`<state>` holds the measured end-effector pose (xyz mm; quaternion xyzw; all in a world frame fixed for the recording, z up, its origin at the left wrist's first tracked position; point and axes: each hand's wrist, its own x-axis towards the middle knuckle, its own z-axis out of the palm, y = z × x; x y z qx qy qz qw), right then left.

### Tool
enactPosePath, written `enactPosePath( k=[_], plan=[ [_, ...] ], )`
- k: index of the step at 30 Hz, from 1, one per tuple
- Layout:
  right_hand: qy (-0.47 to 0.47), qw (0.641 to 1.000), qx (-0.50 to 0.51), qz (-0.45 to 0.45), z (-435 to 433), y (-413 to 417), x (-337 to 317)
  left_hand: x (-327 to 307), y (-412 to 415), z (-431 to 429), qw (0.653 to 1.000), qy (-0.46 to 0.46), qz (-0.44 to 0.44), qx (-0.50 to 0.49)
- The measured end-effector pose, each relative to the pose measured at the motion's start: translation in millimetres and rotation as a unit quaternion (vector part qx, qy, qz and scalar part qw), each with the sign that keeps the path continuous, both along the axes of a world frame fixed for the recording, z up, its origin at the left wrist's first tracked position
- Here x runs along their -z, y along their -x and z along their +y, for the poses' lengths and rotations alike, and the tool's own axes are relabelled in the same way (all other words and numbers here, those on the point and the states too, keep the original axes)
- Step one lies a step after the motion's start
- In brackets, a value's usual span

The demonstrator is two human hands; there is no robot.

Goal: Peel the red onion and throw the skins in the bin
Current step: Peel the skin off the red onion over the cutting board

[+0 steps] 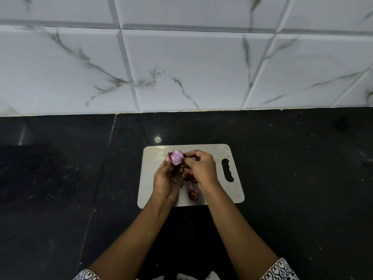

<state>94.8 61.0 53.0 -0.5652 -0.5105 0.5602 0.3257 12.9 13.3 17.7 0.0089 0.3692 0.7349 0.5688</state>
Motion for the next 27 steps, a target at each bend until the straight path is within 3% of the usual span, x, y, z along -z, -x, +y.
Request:
enactPosePath(
  k=[2,5,7,10,12,16,27],
  plan=[
    [0.029,0.999,0.006,0.042,2.1,-4.9,-4.1,-2.8,1.9,0.4,0.998,0.018,-0.065,0.002],
    [0.010,1.000,-0.002,0.018,5.9,-15.4,-2.0,-6.4,4.3,-0.2,0.992,0.024,-0.126,0.008],
    [-0.052,0.994,-0.040,-0.084,9.7,-22.6,2.8,-8.0,5.8,-0.7,0.991,0.037,-0.131,0.013],
    [-0.116,0.947,-0.150,-0.259,10.4,-31.6,0.3,-10.8,5.3,-1.4,0.992,0.048,-0.118,0.017],
    [-0.137,0.945,-0.148,-0.258,9.5,-33.2,-5.9,-11.2,4.9,-2.3,0.994,0.052,-0.095,0.018],
    [-0.193,0.961,-0.132,-0.145,8.6,-24.8,-18.9,-13.9,3.9,-4.9,0.997,0.041,-0.057,0.032],
    [-0.288,0.891,-0.238,-0.259,16.6,-18.3,-36.1,-15.7,6.4,-5.2,0.995,0.013,0.078,0.063]
  ],
)
